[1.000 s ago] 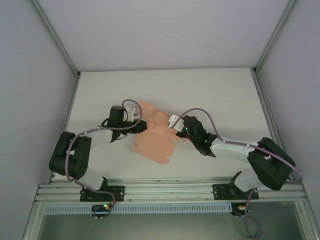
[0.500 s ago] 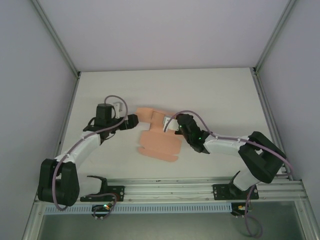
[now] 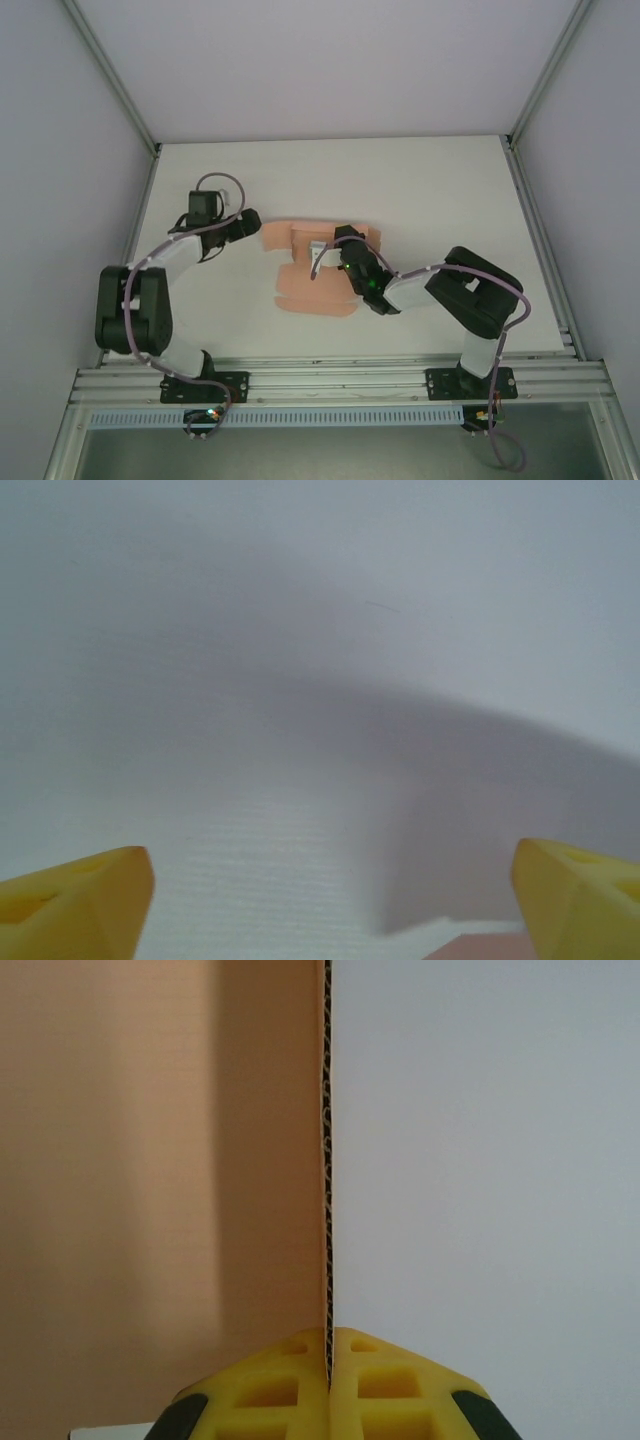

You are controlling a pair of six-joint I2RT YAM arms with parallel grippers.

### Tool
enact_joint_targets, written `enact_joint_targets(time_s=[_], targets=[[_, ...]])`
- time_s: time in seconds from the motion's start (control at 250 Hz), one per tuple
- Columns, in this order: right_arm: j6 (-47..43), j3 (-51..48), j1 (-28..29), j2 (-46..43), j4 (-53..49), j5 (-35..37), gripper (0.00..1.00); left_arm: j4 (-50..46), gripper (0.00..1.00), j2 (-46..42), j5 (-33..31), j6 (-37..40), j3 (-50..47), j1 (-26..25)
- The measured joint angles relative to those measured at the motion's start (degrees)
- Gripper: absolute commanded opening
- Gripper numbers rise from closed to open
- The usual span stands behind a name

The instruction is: Assemble paper box

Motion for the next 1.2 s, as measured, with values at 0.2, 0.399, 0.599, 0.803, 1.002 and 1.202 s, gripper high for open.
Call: enact_joint_targets(time_s=[0.2, 0.399, 0.599, 0.803, 1.002, 1.202], targets=[[2.7, 0.0, -0.1, -1.0, -3.0, 0.7, 0.0, 3.7, 0.57, 2.0, 4.6, 1.9, 0.0, -2.9], [4.3, 0.0, -0.1, -1.5, -3.9, 0.9, 0.0, 10.7, 0.43, 1.2, 12.5, 2.8, -3.7, -6.5], [5.6, 0.0, -0.1, -1.5, -3.8, 1.4, 0.0, 14.3, 0.42, 0.7, 18.6, 3.0, -8.5, -8.9], [5.7, 0.0, -0.1, -1.5, -3.4, 1.7, 0.0, 16.9, 0.42, 0.7, 21.0, 3.6, -9.4, -10.8], [5.9, -0.5, -0.2, -1.5, -3.2, 1.7, 0.0, 16.2, 0.5, 0.7, 20.0, 6.5, -9.1, -11.6], [4.5, -1.3, -0.6, -1.5, -1.6, 2.1, 0.0, 16.1, 0.52, 0.0, 16.9, 10.2, -9.2, -13.5]])
